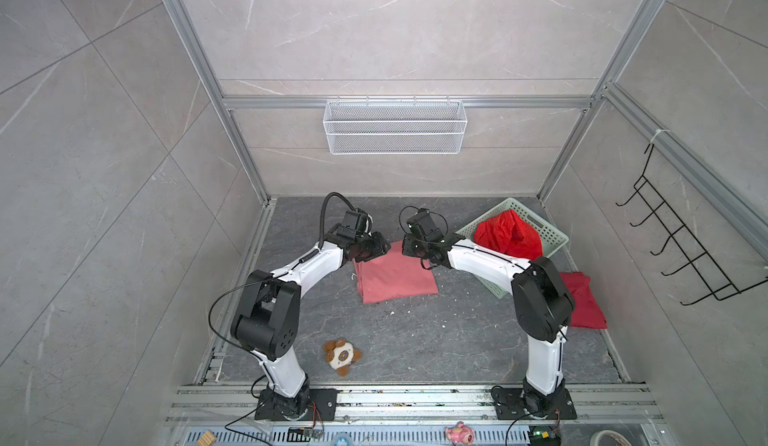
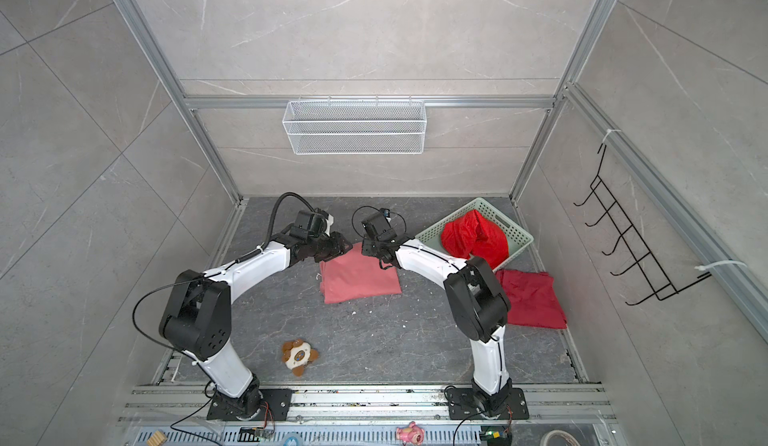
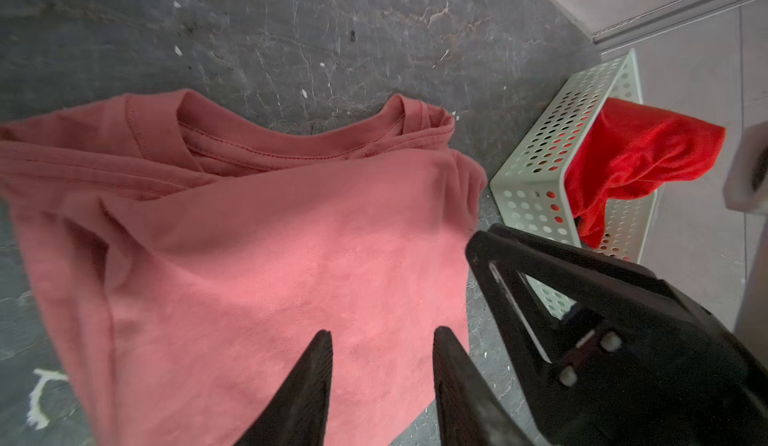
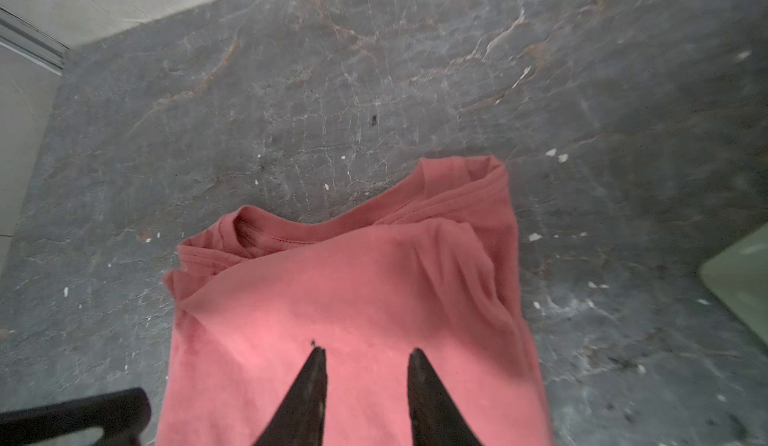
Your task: Fold and stack the t-shirts
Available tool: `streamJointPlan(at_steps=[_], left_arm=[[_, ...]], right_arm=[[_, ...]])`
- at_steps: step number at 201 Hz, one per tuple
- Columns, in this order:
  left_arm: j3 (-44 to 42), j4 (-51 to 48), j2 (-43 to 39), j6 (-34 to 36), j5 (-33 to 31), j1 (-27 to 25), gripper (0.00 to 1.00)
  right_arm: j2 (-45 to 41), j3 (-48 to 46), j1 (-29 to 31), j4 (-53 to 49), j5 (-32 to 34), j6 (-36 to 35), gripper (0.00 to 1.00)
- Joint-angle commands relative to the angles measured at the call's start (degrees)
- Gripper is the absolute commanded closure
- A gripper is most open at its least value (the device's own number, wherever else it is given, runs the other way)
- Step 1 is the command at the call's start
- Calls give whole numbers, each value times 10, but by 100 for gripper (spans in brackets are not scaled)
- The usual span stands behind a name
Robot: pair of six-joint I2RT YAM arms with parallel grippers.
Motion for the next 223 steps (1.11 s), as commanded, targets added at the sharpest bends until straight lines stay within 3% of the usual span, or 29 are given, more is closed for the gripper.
streamJointPlan(at_steps=[1,45,121,223], left_arm=[[32,30,36,0,25,7,57],[44,51,101,-4,22,41,57],[9,67,135,-17,9,94,57],[-27,64,122,-18,-8,98,58]], right_arm=[[38,45,-4,18,-6,1,65],[100,98,-18,-20,11,5,64],[155,84,-54,-48,17,36,65],[121,58,-65,-75,31,12,62]])
